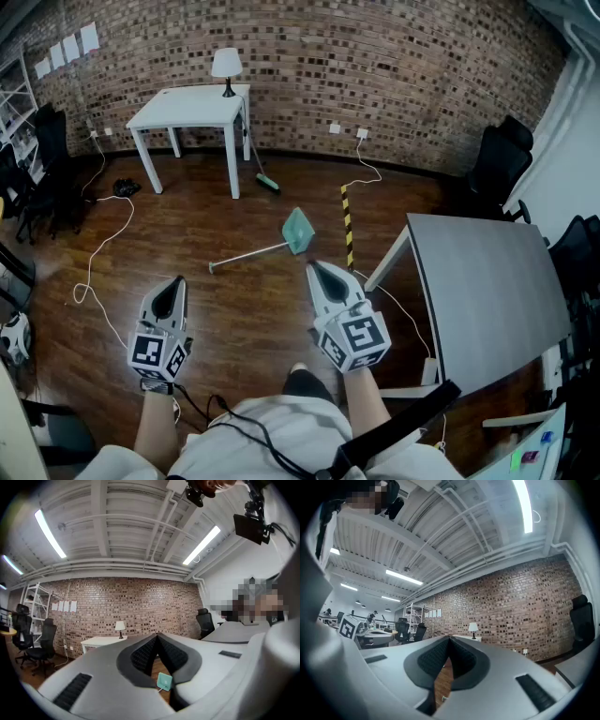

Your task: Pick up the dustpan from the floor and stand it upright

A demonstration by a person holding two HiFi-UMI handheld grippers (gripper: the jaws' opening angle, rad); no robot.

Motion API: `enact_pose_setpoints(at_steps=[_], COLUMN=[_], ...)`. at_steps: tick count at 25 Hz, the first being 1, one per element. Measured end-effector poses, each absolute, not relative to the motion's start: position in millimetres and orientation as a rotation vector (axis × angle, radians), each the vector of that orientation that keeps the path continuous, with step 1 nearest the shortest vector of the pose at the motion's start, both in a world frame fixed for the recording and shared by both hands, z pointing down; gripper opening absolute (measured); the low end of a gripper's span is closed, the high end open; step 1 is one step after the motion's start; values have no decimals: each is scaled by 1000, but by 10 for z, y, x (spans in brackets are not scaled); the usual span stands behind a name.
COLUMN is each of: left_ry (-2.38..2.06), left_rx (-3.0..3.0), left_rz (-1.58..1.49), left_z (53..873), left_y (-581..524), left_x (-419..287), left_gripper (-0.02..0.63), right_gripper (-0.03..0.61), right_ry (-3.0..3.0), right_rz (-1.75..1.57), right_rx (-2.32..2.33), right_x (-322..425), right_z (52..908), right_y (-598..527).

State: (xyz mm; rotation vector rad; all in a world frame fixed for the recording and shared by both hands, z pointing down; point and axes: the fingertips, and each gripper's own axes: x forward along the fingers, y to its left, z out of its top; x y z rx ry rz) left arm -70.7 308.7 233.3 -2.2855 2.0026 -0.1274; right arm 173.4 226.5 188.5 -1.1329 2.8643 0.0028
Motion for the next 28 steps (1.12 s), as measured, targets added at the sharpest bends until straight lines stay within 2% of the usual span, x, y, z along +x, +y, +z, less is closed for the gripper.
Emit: enact_pose_setpoints(at_steps=[10, 23, 28], left_ry=[1902, 1672, 1641], left_rx=[-2317, -2414, -2503], left_rz=[-281, -245, -68], left_z=[2585, 2485, 2358], left_y=[2267, -114, -533], left_x=[-1195, -2030, -2232], left_gripper=[-3, 17, 37], right_gripper=[-12, -12, -12], right_ry=[2849, 2914, 2961], right_rz=[-19, 73, 66], right_rx=[-1158, -1201, -1176], right_x=[1186, 103, -151], right_z=[2111, 2283, 2336], right_y=[1461, -862, -1260])
